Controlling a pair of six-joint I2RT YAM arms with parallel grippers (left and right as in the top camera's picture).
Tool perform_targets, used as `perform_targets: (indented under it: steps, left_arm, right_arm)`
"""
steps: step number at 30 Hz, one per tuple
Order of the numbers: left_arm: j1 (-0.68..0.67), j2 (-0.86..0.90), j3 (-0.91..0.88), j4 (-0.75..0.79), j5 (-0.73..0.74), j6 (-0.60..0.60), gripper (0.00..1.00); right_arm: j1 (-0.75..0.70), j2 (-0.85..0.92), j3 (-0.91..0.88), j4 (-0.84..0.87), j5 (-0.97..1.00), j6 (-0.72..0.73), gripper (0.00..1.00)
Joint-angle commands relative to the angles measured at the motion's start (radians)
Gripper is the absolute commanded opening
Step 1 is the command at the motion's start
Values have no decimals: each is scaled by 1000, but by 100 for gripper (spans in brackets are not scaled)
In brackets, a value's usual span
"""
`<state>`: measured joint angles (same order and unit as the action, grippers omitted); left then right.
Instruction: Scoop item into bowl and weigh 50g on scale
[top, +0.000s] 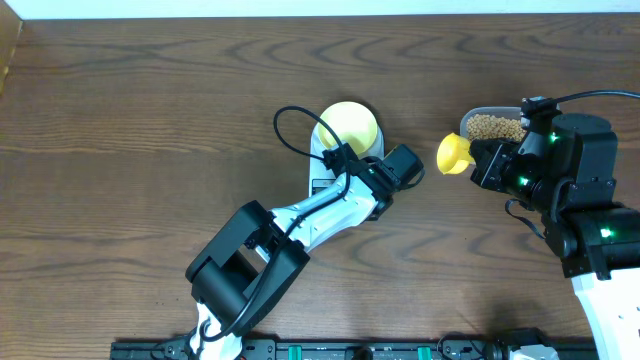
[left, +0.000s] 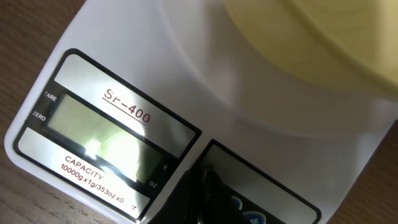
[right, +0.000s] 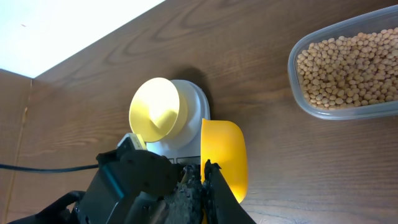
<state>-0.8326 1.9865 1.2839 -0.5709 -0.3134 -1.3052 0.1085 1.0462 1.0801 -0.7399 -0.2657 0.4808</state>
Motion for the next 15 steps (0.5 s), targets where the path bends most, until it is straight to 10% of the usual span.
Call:
perform_targets:
  steps: [1,15]
  left_arm:
    - [-10,80,-24,-3,98,6,7]
    - [-18,80,-24,-3,98,6,7]
  right_arm:
    - [-7,1,16,-4,-6,-18,1]
    - [-7,1,16,-12,-6,-18,1]
